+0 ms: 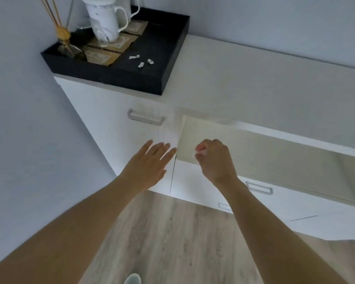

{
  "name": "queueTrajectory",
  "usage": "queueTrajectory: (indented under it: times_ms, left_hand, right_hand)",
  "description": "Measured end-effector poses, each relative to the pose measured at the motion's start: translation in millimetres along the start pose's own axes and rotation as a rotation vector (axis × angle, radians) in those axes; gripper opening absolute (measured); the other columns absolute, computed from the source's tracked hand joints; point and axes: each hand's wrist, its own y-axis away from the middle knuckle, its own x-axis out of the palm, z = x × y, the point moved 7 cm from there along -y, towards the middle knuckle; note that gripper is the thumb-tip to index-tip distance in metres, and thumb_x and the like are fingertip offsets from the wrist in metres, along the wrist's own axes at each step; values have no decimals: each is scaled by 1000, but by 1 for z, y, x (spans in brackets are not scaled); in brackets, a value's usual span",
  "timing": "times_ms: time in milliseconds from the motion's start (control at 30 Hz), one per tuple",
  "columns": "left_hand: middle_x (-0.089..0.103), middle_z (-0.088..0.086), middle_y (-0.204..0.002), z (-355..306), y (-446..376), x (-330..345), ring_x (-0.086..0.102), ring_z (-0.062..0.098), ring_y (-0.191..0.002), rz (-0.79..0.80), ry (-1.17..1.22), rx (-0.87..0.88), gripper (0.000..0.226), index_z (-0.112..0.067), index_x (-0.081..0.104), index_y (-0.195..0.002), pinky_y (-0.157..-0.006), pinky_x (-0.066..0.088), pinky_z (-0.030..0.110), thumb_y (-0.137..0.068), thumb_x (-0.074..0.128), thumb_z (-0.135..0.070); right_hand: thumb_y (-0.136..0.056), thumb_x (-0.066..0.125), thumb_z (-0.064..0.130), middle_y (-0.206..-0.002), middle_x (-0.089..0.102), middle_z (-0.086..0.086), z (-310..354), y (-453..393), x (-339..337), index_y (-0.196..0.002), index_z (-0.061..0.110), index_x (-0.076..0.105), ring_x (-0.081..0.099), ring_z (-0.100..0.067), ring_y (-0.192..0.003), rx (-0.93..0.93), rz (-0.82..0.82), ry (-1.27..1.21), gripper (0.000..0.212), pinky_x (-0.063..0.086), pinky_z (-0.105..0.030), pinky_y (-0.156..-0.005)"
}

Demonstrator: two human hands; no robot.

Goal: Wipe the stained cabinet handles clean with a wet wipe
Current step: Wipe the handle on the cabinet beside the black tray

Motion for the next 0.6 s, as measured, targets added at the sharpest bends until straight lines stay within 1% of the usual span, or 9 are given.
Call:
queueTrajectory:
  times_ms: [67,100,133,233,300,400,467,533,600]
  left_hand:
    - [19,9,-158,25,12,18,22,23,-145,102,-30,20,67,-13,11,-154,-118,9,42,-101,40,-41]
    - [10,8,-160,38,17,21,14,22,-146,127,-48,29,65,-14,2,-154,-119,3,41,-103,32,-40]
    - [7,8,-161,49,21,22,12,22,-147,127,-60,45,65,-14,-2,-154,-118,1,41,-103,30,-40]
    - [8,8,-161,82,29,19,13,22,-147,95,-73,38,65,-13,-1,-154,-119,2,41,-103,30,-39]
    - [6,7,-161,100,29,18,12,21,-147,96,-94,23,65,-14,-3,-154,-119,2,40,-104,28,-41]
    - [8,8,-160,118,29,16,13,23,-147,73,-94,0,65,-14,-1,-154,-119,4,40,-103,29,-41]
    - [11,10,-160,126,31,14,15,24,-146,41,-91,-6,66,-13,1,-154,-119,7,41,-102,32,-39]
    - [15,12,-159,132,33,12,18,26,-145,-1,-96,1,66,-11,6,-154,-119,10,42,-101,37,-37]
    - [14,13,-159,140,33,12,19,27,-145,-23,-116,5,67,-10,8,-154,-119,11,42,-100,41,-35]
  right_hand:
    - [-91,55,10,-97,51,-1,21,2,14,-101,13,64,48,-13,-75,24,16,-6,14,39,-21,-68]
    - [-90,55,10,-94,48,1,30,4,17,-100,13,64,47,-13,-74,35,18,-9,14,38,-21,-66]
    - [-90,55,10,-92,45,3,38,6,19,-100,14,64,46,-13,-74,42,14,-9,14,37,-20,-64]
    - [-90,54,10,-91,42,5,52,8,18,-100,16,64,45,-11,-74,83,7,-26,15,31,-14,-52]
    - [-90,55,11,-92,43,5,57,9,17,-100,16,63,44,-10,-74,112,-1,-50,15,29,-9,-52]
    - [-90,55,10,-94,46,3,62,12,17,-101,14,64,44,-10,-75,135,-27,-83,15,28,-6,-51]
    - [-89,55,10,-94,50,2,63,16,18,-100,14,65,46,-7,-71,165,-40,-133,15,30,-6,-46]
    - [-87,56,9,-86,54,6,61,20,20,-95,15,65,48,-2,-61,210,-55,-212,14,35,-6,-40]
    - [-85,56,8,-74,53,13,57,25,24,-90,16,65,49,1,-56,253,-62,-303,13,36,-4,-36]
